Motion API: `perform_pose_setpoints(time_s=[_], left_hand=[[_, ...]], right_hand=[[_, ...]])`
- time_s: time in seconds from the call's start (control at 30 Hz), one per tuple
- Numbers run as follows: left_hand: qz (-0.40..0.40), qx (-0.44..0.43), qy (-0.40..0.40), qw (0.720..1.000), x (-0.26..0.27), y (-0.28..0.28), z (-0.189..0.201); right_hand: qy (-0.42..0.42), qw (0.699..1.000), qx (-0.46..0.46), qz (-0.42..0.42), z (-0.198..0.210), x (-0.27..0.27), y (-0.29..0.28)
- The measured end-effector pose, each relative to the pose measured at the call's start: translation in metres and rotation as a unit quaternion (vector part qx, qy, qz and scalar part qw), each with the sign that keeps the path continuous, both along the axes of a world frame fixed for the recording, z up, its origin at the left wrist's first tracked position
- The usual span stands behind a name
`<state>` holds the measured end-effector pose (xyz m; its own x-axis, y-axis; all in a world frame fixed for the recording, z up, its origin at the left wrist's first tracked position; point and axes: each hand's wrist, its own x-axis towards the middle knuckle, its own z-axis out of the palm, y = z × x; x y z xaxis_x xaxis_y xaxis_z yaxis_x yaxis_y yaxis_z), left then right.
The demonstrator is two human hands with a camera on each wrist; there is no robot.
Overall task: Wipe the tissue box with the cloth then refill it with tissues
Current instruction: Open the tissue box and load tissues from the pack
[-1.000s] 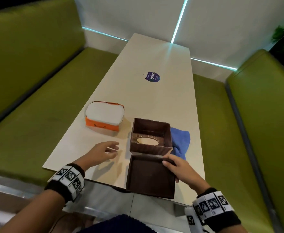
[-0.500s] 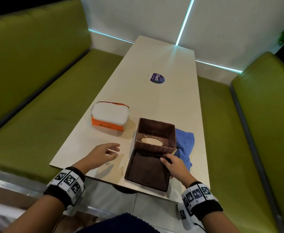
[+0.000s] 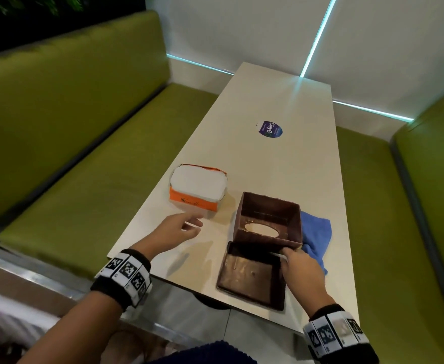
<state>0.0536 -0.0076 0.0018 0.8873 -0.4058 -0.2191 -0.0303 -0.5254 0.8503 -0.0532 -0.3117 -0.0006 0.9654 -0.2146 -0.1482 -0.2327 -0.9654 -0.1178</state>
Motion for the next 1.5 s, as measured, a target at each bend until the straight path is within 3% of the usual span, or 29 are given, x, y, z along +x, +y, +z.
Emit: perform_pose_setpoints(time_s=[0.27,0.47,0.63,0.83,0.97,1.13,1.5], left_hand=[[0.044,-0.009,-0.091,0.995,0.048,0.005,0.035],[0.061,0.04,-0.152,0.986,0.091,-0.008,0.04],[-0.006,0.153,-0.177,0.972,0.121,-0.022,0.031],[-0.058,0.226,-0.211,0.949,0.139,-0.014,0.005],[-0.085,0.304,-0.16,0.935,0.145,-0.011,0.003],[-0.118,0.365,-0.166,0.908,0.155,-0.012,0.007],[-0.093,0.395,-0.174,0.897,0.147,-0.016,0.004]], right_hand=[[-0.086,0.988,0.084,0.096,0.074,0.039,0.063],[-0.053,0.967,0.185,0.166,0.069,0.127,0.111],[-0.009,0.978,0.098,0.183,0.039,0.19,0.134],[0.029,0.989,0.048,0.135,0.005,0.211,0.141],[0.03,0.99,0.066,0.123,0.008,0.214,0.142],[0.073,0.99,0.072,0.102,0.024,0.216,0.145],[0.099,0.99,0.023,0.094,0.032,0.218,0.147]])
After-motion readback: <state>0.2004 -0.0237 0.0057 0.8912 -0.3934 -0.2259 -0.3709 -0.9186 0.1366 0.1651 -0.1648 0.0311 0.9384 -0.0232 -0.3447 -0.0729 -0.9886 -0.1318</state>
